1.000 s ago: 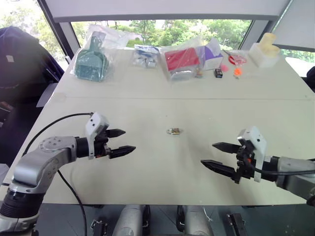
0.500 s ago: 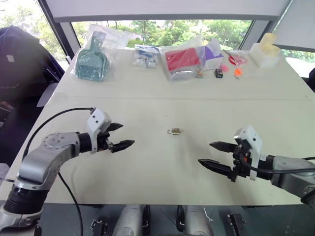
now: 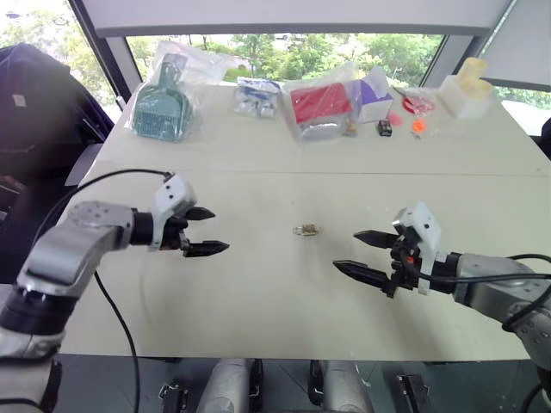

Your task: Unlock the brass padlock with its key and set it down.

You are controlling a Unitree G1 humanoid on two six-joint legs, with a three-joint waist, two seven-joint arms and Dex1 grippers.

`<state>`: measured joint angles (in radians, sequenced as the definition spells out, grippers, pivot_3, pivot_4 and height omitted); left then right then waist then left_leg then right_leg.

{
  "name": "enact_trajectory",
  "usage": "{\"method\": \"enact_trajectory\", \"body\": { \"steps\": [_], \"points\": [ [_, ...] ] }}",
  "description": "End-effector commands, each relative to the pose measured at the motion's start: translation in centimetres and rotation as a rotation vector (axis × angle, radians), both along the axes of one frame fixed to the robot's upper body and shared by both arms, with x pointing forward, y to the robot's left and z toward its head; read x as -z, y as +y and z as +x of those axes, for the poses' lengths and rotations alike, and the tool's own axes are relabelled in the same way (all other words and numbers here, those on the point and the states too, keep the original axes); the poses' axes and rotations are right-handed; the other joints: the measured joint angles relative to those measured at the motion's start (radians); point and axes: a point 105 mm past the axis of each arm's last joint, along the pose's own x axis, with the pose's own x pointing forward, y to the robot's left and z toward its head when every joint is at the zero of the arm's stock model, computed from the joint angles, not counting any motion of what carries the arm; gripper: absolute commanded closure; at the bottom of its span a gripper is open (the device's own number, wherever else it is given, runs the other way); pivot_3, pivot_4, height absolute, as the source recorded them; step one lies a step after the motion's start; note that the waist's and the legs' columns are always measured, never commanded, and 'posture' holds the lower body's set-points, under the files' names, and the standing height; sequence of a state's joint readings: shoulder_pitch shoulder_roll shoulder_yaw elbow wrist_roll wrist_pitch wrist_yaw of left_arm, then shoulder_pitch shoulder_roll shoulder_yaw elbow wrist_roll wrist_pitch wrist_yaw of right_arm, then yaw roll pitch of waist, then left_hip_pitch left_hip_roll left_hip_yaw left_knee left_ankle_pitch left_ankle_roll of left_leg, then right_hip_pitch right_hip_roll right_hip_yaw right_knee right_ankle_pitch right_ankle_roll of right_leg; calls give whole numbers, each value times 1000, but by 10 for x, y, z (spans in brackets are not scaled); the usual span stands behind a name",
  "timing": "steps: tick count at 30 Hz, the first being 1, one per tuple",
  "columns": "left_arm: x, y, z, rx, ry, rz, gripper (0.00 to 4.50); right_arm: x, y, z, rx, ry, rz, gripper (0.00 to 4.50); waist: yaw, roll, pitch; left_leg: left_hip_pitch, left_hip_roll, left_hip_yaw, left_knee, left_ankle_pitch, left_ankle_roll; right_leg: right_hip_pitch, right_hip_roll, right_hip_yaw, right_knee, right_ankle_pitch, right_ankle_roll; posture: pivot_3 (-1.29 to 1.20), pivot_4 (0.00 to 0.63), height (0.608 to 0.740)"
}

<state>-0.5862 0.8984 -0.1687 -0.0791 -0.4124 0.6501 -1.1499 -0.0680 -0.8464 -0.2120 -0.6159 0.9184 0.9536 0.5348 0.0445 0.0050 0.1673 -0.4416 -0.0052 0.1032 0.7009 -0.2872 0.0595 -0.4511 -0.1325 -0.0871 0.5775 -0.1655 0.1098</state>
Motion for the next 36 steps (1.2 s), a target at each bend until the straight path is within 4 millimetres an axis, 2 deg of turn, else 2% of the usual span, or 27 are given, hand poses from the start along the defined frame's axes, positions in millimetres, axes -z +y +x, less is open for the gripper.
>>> {"method": "enact_trajectory", "body": {
  "steps": [1,2,5,8,10,12,16,21,31,34,36],
  "points": [
    [-18,-25,22,132,-82,42,31,-8,-4,-1,31,-45,-6,0,0,-1,0,0,0,0,1,0,1,0,0,0,0,0,0,0,150,735],
    [-22,-43,35,168,-96,53,31,-6,-7,0,49,-49,-11,0,7,0,0,0,0,0,1,-1,2,1,0,0,0,0,0,0,150,735],
    [-26,-81,56,237,-77,101,31,-6,-9,2,86,-66,-12,0,17,-3,0,0,-1,0,3,-1,5,3,1,0,0,0,1,0,150,735],
    [-25,-113,65,285,-28,129,31,-5,-11,3,120,-79,-7,0,10,-3,0,0,0,1,4,-1,6,3,1,0,0,0,1,0,150,735],
    [-15,-142,71,320,-28,191,31,-3,-12,2,162,-93,-2,0,9,-4,1,0,0,0,4,-2,7,3,1,0,0,0,2,0,150,735],
    [-7,-155,75,325,-37,231,31,-2,-11,2,188,-101,6,0,7,-4,1,0,0,0,4,-3,9,3,1,0,0,1,3,0,150,735],
    [13,-176,71,362,-11,267,31,0,-7,-3,230,-110,26,0,-10,-4,1,-1,0,0,4,-4,11,1,0,0,1,1,3,0,150,735],
    [39,-181,67,377,5,346,31,3,-9,-6,283,-116,39,0,-4,-4,1,-2,1,-1,5,-4,11,0,0,0,2,1,3,0,150,735],
    [56,-175,63,378,51,380,31,5,-9,-6,307,-123,49,0,-5,-4,1,-2,1,-1,10,-6,13,2,0,0,3,0,1,0,150,735],
    [62,-172,61,411,43,416,817,5,-9,-5,308,-124,50,0,-5,-4,1,-2,1,-1,11,-6,14,2,0,0,3,0,1,0,150,735],
    [67,-169,59,419,53,434,1745,6,-9,-4,307,-125,48,0,-5,-4,1,-2,1,-1,11,-7,15,2,0,0,3,0,1,0,150,735]
  ]
}}
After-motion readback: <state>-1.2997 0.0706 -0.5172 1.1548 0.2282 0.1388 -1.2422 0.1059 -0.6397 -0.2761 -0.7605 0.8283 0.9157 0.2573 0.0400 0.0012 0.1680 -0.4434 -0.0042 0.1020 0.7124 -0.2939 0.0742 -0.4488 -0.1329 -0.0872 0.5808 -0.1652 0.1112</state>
